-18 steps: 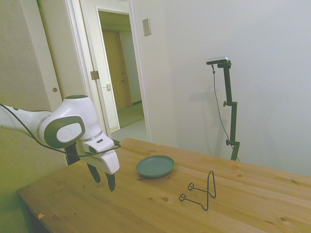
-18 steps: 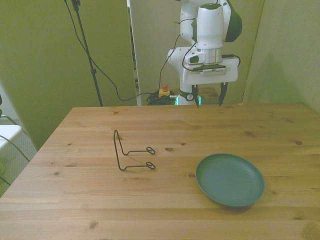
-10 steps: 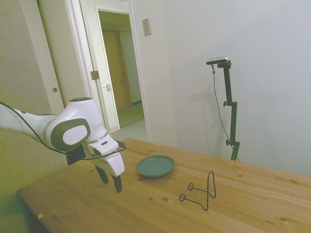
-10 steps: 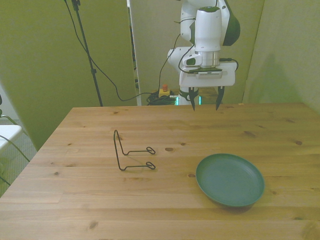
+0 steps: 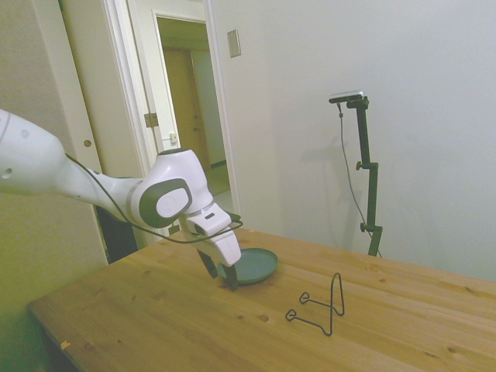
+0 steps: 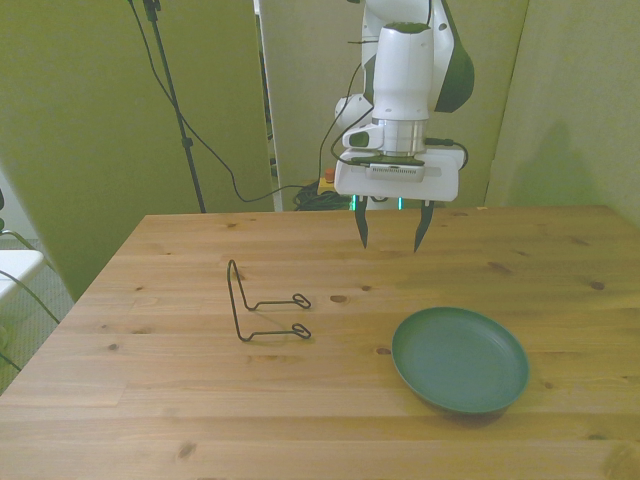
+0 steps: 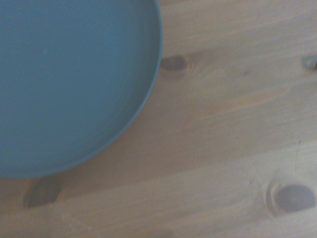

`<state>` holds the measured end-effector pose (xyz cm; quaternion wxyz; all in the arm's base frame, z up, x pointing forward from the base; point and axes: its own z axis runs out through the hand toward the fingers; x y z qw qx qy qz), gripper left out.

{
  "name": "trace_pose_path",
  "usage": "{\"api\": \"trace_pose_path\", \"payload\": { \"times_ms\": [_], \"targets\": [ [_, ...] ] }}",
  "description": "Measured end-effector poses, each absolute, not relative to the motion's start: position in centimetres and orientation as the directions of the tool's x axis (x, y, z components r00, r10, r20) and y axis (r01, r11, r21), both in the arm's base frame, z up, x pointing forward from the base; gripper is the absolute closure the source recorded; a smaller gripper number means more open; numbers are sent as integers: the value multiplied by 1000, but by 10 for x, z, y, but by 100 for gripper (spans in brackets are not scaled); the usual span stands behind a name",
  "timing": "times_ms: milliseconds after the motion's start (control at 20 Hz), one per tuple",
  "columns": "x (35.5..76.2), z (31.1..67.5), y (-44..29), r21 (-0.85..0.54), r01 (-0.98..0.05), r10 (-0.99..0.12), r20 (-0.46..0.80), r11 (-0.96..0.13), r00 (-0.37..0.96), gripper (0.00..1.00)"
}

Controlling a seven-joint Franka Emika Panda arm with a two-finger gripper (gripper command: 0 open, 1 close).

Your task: Load the plate

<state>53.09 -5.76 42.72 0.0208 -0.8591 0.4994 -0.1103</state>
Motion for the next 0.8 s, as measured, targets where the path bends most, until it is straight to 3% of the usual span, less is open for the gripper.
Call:
{"api": "trace_pose_path", "payload": {
  "times_ms": [250, 550, 800],
  "targets": [
    [569, 427, -60, -149, -850, -859, 184, -505, 478, 0],
    [567, 418, -63, -146, -857, -865, 180, -495, 469, 0],
    [594, 404, -76, -165, -877, -888, 185, -451, 421, 0]
  ]
}}
